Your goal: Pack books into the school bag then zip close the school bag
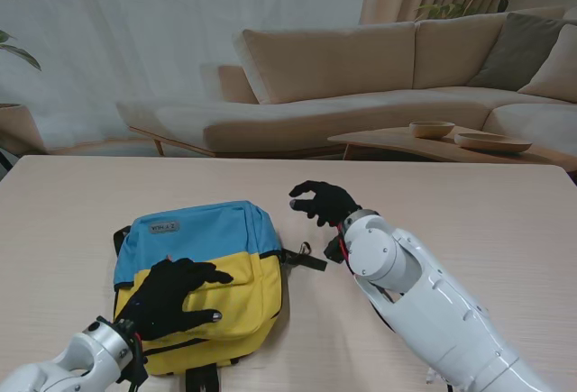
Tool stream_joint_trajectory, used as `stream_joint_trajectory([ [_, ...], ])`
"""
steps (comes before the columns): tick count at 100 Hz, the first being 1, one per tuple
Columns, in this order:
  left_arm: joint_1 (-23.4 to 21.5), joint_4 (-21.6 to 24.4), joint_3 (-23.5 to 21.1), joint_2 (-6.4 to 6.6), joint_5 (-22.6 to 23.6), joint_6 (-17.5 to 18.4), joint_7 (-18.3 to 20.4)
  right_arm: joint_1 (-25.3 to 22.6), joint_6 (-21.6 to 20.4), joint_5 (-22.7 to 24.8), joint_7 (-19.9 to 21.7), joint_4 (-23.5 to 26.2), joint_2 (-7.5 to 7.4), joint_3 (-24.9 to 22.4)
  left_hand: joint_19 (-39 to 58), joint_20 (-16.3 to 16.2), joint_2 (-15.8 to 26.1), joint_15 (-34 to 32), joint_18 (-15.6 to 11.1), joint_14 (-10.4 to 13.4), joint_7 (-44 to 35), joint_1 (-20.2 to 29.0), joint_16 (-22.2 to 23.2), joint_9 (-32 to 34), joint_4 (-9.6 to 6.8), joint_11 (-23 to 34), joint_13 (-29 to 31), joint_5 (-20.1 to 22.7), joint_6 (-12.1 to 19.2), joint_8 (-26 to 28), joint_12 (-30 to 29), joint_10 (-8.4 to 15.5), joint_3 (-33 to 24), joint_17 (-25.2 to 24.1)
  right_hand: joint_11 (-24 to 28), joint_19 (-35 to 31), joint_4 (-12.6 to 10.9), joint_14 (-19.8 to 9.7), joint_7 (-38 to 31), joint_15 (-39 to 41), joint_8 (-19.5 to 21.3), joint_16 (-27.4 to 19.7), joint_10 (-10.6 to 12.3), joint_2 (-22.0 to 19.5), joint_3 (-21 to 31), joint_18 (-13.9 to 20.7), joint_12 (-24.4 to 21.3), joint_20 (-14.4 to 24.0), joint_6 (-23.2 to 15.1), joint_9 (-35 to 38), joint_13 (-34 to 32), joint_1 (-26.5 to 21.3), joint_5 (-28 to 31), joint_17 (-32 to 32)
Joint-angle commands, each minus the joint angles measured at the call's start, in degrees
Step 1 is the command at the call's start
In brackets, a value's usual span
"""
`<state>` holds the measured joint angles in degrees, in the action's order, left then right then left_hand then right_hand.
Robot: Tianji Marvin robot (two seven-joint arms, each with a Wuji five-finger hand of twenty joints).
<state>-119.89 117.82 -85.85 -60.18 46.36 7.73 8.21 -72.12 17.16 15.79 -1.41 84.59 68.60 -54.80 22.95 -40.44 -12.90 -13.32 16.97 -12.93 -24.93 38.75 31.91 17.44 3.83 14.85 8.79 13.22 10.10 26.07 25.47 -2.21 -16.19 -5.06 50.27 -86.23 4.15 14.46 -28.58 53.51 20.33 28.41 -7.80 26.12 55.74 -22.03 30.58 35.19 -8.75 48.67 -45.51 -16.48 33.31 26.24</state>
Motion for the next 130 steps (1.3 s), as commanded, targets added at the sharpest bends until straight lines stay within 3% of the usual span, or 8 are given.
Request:
stream_joint_trajectory([
  [1, 1.59, -0.99, -0.74, -0.87, -1.64, 0.32, 1.16, -2.13, -1.65, 1.40, 1.52, 2.32, -1.15, -0.21, -3.39, -1.00, 2.11, 2.52, 0.46, 0.20, 0.89, 0.05, -1.42, -0.28, -2.16, -1.81, -2.10, -0.59, 1.01, -1.27, -1.35, -0.61, 2.11, -1.42, -3.23, 3.32, -2.03, -1.56, -0.87, -5.28, -0.93, -2.15, 0.16, -0.12, 1.22, -1.01, -3.65, -1.72, 0.29, -2.70, 2.73, 2.79, -2.12, -2.11],
  [14, 5.77, -4.28, -0.88, -1.29, -6.67, 1.71, -0.25, -7.06, -4.81, 4.53, 2.15, 8.17, -2.44, -3.50, -9.12, -0.13, 2.50, 4.99, 0.34, 0.42, 2.12, 0.00, -2.88, -0.79, -2.25, -3.60, -2.67, -1.17, 0.35, -2.76, -2.93, -0.75, 3.35, -0.87, -9.78, 11.54, -2.13, -4.11, -0.63, -15.64, -1.07, -5.92, 1.11, -0.12, 1.20, -0.06, -9.12, -6.47, -0.28, -8.63, 7.91, 2.78, -4.80, -7.35],
  [36, 13.57, -9.76, 1.82, -1.98, -14.76, 0.75, -1.76, -14.29, -11.06, 6.56, 1.15, 14.46, -3.26, -7.44, -13.18, 0.50, 4.33, 8.00, -0.52, 0.73, 2.40, 0.49, -5.06, -2.38, -2.54, -5.20, -4.27, -3.87, -0.13, -4.31, -4.60, -1.00, 4.32, -1.69, -17.59, 23.27, -2.41, -8.92, 0.75, -28.43, -2.39, -10.94, 3.43, -0.84, 0.56, 4.43, -12.56, -14.00, -2.43, -20.93, 19.44, 2.21, -10.72, -17.45],
  [67, 21.70, -17.08, 7.59, -3.87, -26.46, 0.28, -6.28, -22.15, -17.56, 6.68, -1.26, 17.80, -3.46, -10.75, -19.43, 11.52, 5.65, 9.88, -1.90, 2.20, 1.81, -0.88, -6.51, -4.93, -2.48, -4.90, -7.09, -4.38, -2.02, -7.95, -5.70, -0.97, 5.54, 0.18, -18.39, 37.16, -3.34, -16.56, 1.56, -38.00, -3.71, -15.55, 8.86, -2.84, -0.10, 11.01, -13.58, -23.63, -5.07, -37.72, 34.88, -0.01, -24.06, -30.59],
  [82, 22.53, -16.55, 9.77, -4.62, -30.24, -3.92, -7.42, -23.88, -18.64, 7.17, -4.45, 17.39, -2.91, -11.43, -20.75, 15.26, 4.82, 10.23, -2.19, 2.16, 1.42, -0.68, -6.73, -5.77, -2.55, -4.95, -7.75, -4.29, -3.49, -8.71, -6.09, -1.31, 4.79, 0.44, -25.30, 42.87, -3.81, -19.65, 1.51, -42.13, -5.43, -18.34, 11.25, -2.65, 1.14, 13.89, -17.14, -27.59, -5.01, -37.90, 37.95, -0.44, -27.68, -32.05],
  [95, 21.89, -13.70, 10.04, -3.98, -32.04, -8.03, -3.38, -24.30, -21.80, 5.85, -5.22, 15.37, -2.71, -12.06, -22.17, 22.13, 5.59, 12.06, -3.35, 3.57, 6.37, -0.56, -13.31, -7.80, -2.57, -6.77, -7.42, -4.27, -4.17, -13.33, -8.38, 0.30, 5.16, 1.11, -32.48, 50.10, -3.31, -22.31, 8.67, -48.98, -9.66, -21.00, 13.57, -2.83, -0.62, 17.14, -19.75, -29.94, -4.97, -37.72, 38.78, 1.94, -27.69, -31.77],
  [114, 23.66, -15.77, 12.22, -3.69, -33.65, -4.12, -1.97, -25.01, -25.49, 0.99, -2.33, 13.18, -3.03, -13.39, -21.81, 22.59, 5.46, 11.97, -3.61, 5.09, 6.73, -0.84, -13.86, -7.82, -2.52, -6.98, -7.36, -4.24, -3.14, -13.67, -8.76, 1.42, 5.50, 1.24, -37.21, 58.20, -3.09, -24.39, 16.80, -52.81, -9.37, -21.63, 15.27, -4.39, -4.50, 19.79, -21.62, -30.80, -6.12, -37.80, 39.49, 4.62, -26.83, -31.24],
  [130, 25.74, -18.71, 13.70, -3.37, -34.70, -2.33, -0.14, -25.07, -28.27, -2.05, -3.03, 11.07, -2.57, -13.12, -22.04, 23.76, 5.92, 13.03, -4.69, 7.27, 8.35, -2.16, -16.93, -8.33, -2.22, -8.39, -7.24, -4.20, -2.29, -14.82, -9.94, 2.99, 4.79, 1.14, -38.07, 61.68, -3.32, -24.81, 22.53, -53.52, -6.94, -21.33, 16.17, -5.62, -6.09, 19.96, -21.82, -29.10, -7.37, -37.62, 39.71, 5.38, -25.15, -31.25],
])
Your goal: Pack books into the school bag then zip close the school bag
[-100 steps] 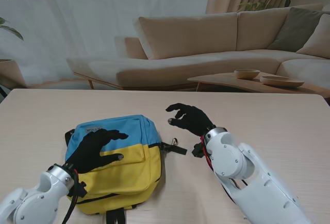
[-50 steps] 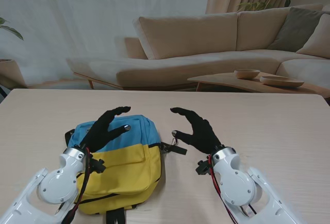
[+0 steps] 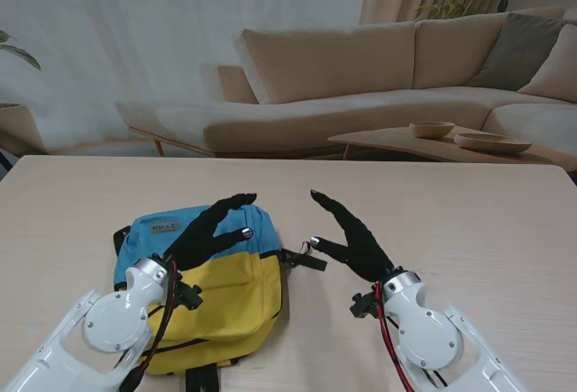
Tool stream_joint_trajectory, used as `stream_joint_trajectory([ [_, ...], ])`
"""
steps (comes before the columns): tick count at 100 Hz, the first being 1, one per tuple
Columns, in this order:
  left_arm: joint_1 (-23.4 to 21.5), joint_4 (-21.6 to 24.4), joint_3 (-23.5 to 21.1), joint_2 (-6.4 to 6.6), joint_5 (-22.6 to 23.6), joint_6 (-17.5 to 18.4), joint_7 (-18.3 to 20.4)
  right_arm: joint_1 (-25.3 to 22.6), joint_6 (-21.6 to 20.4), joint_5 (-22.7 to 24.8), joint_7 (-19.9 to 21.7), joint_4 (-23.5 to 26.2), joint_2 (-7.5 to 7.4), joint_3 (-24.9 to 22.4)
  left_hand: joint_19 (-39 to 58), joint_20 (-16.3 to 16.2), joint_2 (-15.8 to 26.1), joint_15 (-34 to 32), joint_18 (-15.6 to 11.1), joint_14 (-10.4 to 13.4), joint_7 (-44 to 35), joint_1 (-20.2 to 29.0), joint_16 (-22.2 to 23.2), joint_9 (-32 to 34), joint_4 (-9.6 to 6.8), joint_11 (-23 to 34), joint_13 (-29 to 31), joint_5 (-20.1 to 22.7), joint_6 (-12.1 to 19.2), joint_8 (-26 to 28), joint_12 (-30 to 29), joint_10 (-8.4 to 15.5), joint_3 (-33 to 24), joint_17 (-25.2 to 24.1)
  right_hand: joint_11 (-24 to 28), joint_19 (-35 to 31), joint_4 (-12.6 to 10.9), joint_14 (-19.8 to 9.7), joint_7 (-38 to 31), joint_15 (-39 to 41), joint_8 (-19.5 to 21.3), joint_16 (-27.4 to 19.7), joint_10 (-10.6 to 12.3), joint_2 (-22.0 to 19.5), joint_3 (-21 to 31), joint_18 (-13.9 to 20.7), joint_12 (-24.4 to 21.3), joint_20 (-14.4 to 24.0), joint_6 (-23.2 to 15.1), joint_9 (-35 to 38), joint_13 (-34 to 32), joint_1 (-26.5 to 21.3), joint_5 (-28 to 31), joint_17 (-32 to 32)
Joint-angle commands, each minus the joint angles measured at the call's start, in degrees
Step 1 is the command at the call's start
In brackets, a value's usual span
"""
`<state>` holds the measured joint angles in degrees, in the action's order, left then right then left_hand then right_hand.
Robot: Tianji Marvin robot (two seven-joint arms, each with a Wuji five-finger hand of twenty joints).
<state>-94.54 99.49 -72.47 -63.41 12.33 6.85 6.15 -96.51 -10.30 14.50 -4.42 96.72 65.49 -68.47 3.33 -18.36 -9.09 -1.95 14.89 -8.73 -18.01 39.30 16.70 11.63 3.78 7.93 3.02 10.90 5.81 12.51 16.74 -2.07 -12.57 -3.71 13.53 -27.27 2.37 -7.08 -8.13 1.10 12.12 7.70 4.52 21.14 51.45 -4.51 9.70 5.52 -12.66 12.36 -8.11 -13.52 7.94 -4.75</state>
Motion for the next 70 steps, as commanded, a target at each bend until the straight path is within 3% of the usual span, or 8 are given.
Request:
stream_joint_trajectory([
  [1, 0.54, -0.57, 0.44, -0.15, -0.67, -1.48, 1.90, -0.64, -0.91, -0.89, -0.23, -1.17, 0.61, 0.64, -2.45, 1.74, 2.11, 1.68, -2.65, 3.09, 1.44, -2.78, -1.80, -2.53, -2.16, -1.50, -1.47, -1.88, 2.01, -1.27, -1.21, 2.89, 1.20, -0.21, -1.30, 2.75, -1.54, -3.27, 2.01, -1.08, 1.35, -0.60, 3.87, -0.64, -1.81, 2.42, -0.94, 0.59, -3.52, -1.30, 2.26, 2.38, 0.28, -0.27],
  [7, 1.54, -1.71, 1.26, -0.32, -0.63, -1.55, 1.44, -0.33, -1.38, -1.53, 0.02, -1.58, 0.56, 0.83, -2.67, 2.12, 2.22, 1.75, -2.78, 3.29, 1.36, -2.70, -2.17, -2.52, -2.18, -1.56, -1.38, -1.70, 2.15, -1.25, -1.11, 3.02, 1.07, -0.12, -1.34, 3.27, -1.44, -3.47, 2.13, -1.31, 1.79, -0.65, 4.12, -1.37, -2.15, 2.75, -0.95, 0.70, -3.90, -1.42, 2.52, 2.63, -0.25, -0.44],
  [10, 1.98, -2.14, 1.67, -0.43, -0.54, -1.72, 1.07, -0.21, -1.44, -1.58, 0.51, -1.68, 0.47, 0.76, -2.75, 2.28, 2.30, 1.71, -2.82, 3.29, 1.18, -2.78, -2.27, -2.44, -2.17, -1.50, -1.33, -1.65, 2.15, -1.17, -1.01, 2.87, 1.03, -0.07, -1.37, 6.95, -1.59, -3.44, 6.37, -1.53, 5.56, -0.82, 4.07, -1.60, -2.62, 2.77, -0.99, 3.85, -3.81, -1.46, 2.55, 2.42, 0.81, 0.52],
  [17, 2.75, -2.93, 2.47, -0.74, -0.24, -2.12, -0.16, -0.01, -1.55, -1.81, 0.30, -1.85, 0.57, 0.71, -2.86, 2.59, 2.35, 1.58, -3.00, 3.22, 0.82, -2.51, -2.39, -2.36, -2.23, -1.39, -1.29, -1.52, 2.07, -1.00, -0.82, 2.74, 0.69, 0.03, -1.40, 7.41, -1.65, -3.48, 6.52, -1.41, 6.59, -0.68, 4.06, -1.41, -2.59, 2.80, -1.01, 4.55, -3.84, -1.42, 2.48, 2.02, 1.14, 0.56],
  [45, 1.33, -0.95, 2.13, -0.98, 1.95, -5.48, -1.89, -1.05, -2.38, -2.85, 0.61, -0.32, 0.51, -0.56, -3.07, 3.53, 2.00, 1.49, -3.08, 2.85, 0.42, -1.99, -2.70, -2.80, -2.37, -1.81, -1.43, -2.04, 1.60, -0.79, -0.57, 2.50, -0.35, 0.14, -1.77, 7.86, -1.61, -4.19, 6.30, -1.36, 7.20, -0.53, 5.05, -2.04, -2.91, 3.08, -1.20, 5.16, -4.46, -1.38, 2.33, 2.12, 0.82, 0.45],
  [70, -0.04, 0.36, 1.41, -1.28, 1.94, -5.05, -3.53, -0.96, -3.78, -4.71, 2.57, -0.56, 0.18, -0.69, -2.93, 3.87, 1.63, 1.16, -2.89, 2.66, -0.04, -1.86, -2.51, -2.44, -2.37, -1.50, -1.38, -1.72, 1.38, -0.59, -0.21, 2.35, -0.96, 0.19, -1.88, 13.05, -1.66, -7.40, 6.63, -2.33, 6.89, -2.69, 6.51, -2.02, -3.00, 7.09, -1.19, 4.02, -4.64, -1.31, 2.48, 2.17, 0.84, 1.84],
])
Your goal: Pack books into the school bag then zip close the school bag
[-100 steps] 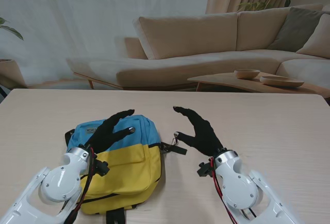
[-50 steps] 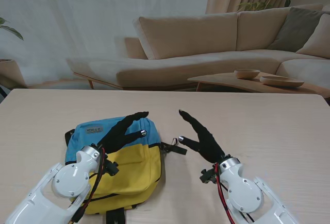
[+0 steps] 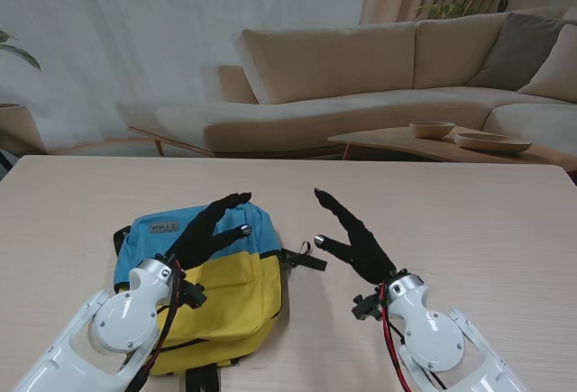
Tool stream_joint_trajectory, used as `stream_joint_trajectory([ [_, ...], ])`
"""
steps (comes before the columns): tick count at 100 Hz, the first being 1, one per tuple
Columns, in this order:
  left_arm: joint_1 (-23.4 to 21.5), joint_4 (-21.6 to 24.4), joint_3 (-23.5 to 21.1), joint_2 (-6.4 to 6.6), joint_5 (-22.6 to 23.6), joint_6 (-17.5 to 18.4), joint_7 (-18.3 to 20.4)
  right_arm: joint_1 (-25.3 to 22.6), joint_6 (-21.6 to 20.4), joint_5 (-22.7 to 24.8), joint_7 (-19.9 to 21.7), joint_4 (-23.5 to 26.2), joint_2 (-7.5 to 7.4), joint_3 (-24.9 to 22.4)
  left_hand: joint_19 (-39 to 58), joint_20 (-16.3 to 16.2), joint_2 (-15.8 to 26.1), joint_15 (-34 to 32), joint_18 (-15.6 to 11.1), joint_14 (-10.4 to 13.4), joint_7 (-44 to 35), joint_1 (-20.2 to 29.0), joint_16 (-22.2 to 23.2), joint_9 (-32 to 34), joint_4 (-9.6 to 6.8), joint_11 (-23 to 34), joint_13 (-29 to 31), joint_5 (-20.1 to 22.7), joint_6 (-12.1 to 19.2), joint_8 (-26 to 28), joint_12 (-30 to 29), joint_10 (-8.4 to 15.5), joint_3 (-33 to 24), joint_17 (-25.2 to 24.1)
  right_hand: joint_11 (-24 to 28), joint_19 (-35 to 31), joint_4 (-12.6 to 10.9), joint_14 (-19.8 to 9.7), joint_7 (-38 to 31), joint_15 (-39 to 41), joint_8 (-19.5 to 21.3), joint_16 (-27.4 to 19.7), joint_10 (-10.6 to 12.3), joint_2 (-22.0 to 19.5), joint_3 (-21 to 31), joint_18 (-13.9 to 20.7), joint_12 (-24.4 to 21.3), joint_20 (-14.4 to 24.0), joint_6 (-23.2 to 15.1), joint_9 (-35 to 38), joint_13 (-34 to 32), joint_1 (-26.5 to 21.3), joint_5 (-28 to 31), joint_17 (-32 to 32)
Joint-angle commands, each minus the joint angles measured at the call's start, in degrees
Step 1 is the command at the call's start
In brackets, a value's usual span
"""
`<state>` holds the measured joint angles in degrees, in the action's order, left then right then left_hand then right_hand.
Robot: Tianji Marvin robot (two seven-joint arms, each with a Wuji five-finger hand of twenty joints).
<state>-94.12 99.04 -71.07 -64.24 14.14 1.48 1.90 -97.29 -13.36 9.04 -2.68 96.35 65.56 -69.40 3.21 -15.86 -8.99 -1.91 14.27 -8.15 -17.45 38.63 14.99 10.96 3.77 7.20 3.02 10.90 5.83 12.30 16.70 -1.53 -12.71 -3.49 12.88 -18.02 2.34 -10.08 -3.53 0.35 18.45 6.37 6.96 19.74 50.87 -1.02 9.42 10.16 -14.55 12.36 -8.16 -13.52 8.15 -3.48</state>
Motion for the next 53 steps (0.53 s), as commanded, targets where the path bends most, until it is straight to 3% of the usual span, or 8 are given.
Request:
stream_joint_trajectory([
  [1, -0.46, 0.83, 0.01, -0.45, 0.14, 0.34, 0.72, -0.16, -0.75, 0.74, 0.90, -0.21, 0.10, 0.23, -2.80, 1.37, 1.52, 1.12, -2.26, 2.06, -0.63, -1.18, -0.77, -1.77, -2.36, -0.75, -1.41, -1.73, 1.36, -0.36, -0.17, 1.81, -0.85, -0.04, -1.30, 3.89, -1.62, -4.39, 2.09, -1.62, 0.53, -1.38, 4.07, -0.65, -2.46, 3.63, -0.94, -0.63, -2.75, -1.38, 2.59, 2.22, 0.58, 0.58],
  [14, -0.16, 0.67, 0.15, -0.39, -0.39, 0.54, 1.19, 0.02, -0.87, 0.50, 1.26, -0.34, 0.04, 0.07, -2.70, 1.46, 1.51, 1.13, -2.37, 2.18, -0.93, -1.33, -0.68, -1.79, -2.32, -0.64, -1.46, -1.81, 1.37, -0.21, -0.05, 1.74, -1.08, -0.09, -1.68, 5.80, -1.70, -2.16, 2.82, -1.08, -0.15, -1.27, 4.27, -0.98, -2.94, 1.52, -1.11, 0.13, -3.61, -1.10, 2.43, 2.33, 1.45, 1.15],
  [19, -0.08, 0.58, 0.16, -0.35, -0.45, 0.65, 1.41, 0.09, -1.00, 0.19, 1.54, -0.43, 0.01, 0.03, -2.69, 1.49, 1.48, 1.15, -2.37, 2.16, -1.02, -1.30, -0.69, -1.79, -2.32, -0.62, -1.45, -1.80, 1.31, -0.16, -0.02, 1.71, -1.17, -0.09, -1.37, 5.48, -1.82, -2.02, 0.87, -0.86, 0.76, -0.05, 4.13, -0.88, -3.32, 1.48, -0.94, 2.22, -3.89, -1.05, 2.53, 1.88, 0.96, 0.74],
  [53, -0.55, 0.85, -0.22, -0.47, -0.15, 1.00, 0.65, 0.21, -1.82, -0.61, 1.84, -0.71, 0.00, -0.03, -2.43, 1.53, 1.21, 0.98, -2.29, 2.09, -1.74, -1.24, -0.37, -1.73, -2.29, -0.25, -1.40, -1.86, 1.08, 0.20, 0.37, 1.62, -1.92, -0.13, -0.52, 5.96, -1.76, -2.01, -0.87, -0.75, 0.91, 0.08, 3.84, -0.68, -2.55, 1.80, -0.53, 3.11, -4.01, -1.06, 2.32, 1.43, 0.70, 0.95],
])
